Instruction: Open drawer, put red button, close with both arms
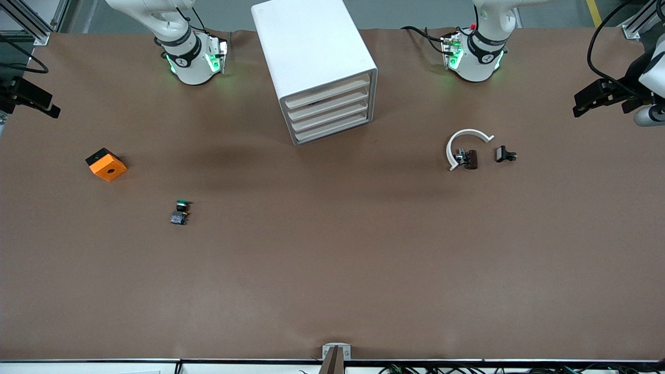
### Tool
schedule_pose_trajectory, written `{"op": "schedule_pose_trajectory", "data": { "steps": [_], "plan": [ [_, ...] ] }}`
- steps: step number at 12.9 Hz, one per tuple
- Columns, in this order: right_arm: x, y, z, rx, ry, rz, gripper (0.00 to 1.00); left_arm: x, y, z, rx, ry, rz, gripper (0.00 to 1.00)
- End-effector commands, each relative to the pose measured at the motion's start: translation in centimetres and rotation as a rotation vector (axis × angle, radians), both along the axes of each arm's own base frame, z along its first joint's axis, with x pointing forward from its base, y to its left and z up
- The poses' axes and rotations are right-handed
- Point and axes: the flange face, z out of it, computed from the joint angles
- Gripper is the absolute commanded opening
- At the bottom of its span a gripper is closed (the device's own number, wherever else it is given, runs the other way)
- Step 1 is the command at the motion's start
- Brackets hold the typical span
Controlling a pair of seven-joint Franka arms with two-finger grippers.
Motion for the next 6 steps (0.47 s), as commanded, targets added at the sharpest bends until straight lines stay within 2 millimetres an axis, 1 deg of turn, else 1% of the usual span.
{"op": "schedule_pose_trajectory", "data": {
  "steps": [1,4,6],
  "plan": [
    [0.17,-0.13,0.34,-0.018,-0.006,0.011,1.0,-1.82,-0.95,-0.07,-0.015,-0.024,-0.037,1.0],
    [0.17,-0.13,0.34,-0.018,-0.006,0.011,1.0,-1.76,-1.31,0.04,-0.015,-0.031,-0.044,1.0],
    [0.28,-0.1,0.42,-0.016,-0.015,0.009,1.0,-2.04,-1.6,0.64,-0.017,-0.045,-0.049,1.0]
  ]
}}
